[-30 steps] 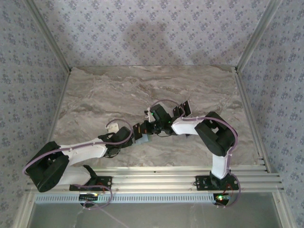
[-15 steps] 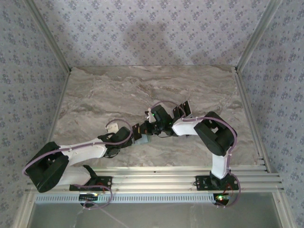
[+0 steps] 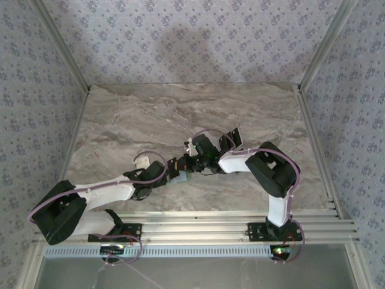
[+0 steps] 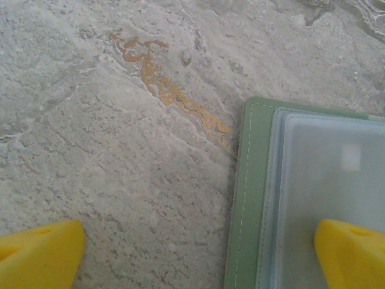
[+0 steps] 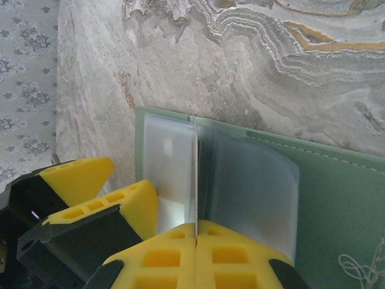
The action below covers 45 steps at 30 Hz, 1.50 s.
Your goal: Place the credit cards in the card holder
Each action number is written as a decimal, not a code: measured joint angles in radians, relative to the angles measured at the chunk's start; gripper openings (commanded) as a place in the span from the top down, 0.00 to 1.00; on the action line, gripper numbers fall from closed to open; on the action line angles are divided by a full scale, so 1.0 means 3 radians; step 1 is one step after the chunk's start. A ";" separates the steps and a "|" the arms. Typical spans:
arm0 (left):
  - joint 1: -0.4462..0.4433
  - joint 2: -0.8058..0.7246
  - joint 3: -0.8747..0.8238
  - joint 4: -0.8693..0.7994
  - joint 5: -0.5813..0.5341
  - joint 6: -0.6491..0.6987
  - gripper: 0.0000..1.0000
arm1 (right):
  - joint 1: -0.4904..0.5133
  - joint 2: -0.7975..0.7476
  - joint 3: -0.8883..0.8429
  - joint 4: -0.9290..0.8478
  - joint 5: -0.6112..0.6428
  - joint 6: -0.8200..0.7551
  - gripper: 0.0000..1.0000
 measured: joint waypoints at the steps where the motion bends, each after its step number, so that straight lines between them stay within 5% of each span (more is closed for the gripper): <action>1: 0.0000 0.0000 0.0000 0.0000 0.0000 0.0000 0.02 | 0.0001 0.0000 -0.0003 0.0008 0.0001 0.0013 1.00; 45: 0.0000 -0.0024 -0.0018 -0.0001 0.0000 0.0000 0.02 | -0.0005 -0.0031 -0.0104 0.0201 -0.0010 0.0195 1.00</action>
